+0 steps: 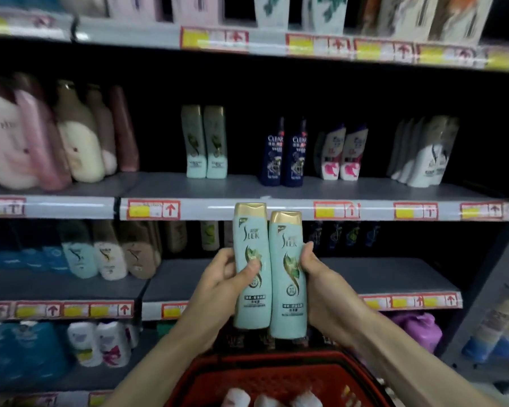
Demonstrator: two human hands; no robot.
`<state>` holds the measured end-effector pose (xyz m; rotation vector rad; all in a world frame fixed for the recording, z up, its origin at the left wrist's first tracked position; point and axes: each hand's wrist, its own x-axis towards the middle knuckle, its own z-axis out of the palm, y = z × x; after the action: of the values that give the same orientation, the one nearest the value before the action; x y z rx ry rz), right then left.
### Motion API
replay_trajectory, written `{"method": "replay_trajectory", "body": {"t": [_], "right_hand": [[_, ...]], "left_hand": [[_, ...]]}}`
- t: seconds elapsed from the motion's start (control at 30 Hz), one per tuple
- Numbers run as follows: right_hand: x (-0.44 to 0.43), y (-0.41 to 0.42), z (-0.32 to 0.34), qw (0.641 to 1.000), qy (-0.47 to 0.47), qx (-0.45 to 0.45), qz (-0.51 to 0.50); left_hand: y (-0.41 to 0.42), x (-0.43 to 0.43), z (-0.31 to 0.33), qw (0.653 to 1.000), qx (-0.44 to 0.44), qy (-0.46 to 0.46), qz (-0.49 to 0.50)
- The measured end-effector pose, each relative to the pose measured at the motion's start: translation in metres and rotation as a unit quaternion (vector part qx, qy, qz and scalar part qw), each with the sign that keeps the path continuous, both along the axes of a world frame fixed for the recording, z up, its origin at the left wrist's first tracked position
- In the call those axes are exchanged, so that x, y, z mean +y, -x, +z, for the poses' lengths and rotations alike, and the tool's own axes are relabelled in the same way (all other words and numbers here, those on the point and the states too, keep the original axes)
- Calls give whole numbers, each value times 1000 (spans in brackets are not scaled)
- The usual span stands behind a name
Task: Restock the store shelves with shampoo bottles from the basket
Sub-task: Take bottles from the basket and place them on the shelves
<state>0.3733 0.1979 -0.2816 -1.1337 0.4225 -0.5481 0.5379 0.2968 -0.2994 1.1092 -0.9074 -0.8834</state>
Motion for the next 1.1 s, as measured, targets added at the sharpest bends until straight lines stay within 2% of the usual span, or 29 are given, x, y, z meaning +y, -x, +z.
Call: {"method": "replay_trajectory", "body": {"t": [0.13, 0.23, 0.3, 0.4, 0.5, 0.6, 0.73, 0.9, 1.03, 1.1], "right_hand": [[2, -27, 49, 996, 19, -62, 57], [0, -50, 82, 988, 96, -83, 83], [-5, -66, 103, 983, 154, -76, 63], [-26, -94, 130, 981, 183, -64, -27], [-55, -126, 150, 970, 207, -39, -120], [-83, -161, 157, 955, 240, 13, -174], [-108, -204, 143, 933, 272, 87, -219], [-124, -235, 130, 906, 320, 116, -251], [-126, -243, 129, 890, 359, 146, -242], [-122, -242, 127, 862, 408, 201, -222]], "left_hand": [[-28, 5, 52, 1000, 2, 23, -8], [-51, 3, 85, 998, -28, 54, 0], [-67, -4, 105, 996, -45, 65, 28], [-94, -22, 129, 992, -64, 71, 81], [-124, -44, 147, 985, -94, 69, 129], [-151, -70, 153, 966, -165, 51, 192], [-178, -102, 145, 902, -314, -11, 297], [-198, -125, 126, 880, -363, -54, 302], [-207, -126, 124, 886, -372, -68, 269], [-211, -124, 124, 887, -385, -98, 235]]}}
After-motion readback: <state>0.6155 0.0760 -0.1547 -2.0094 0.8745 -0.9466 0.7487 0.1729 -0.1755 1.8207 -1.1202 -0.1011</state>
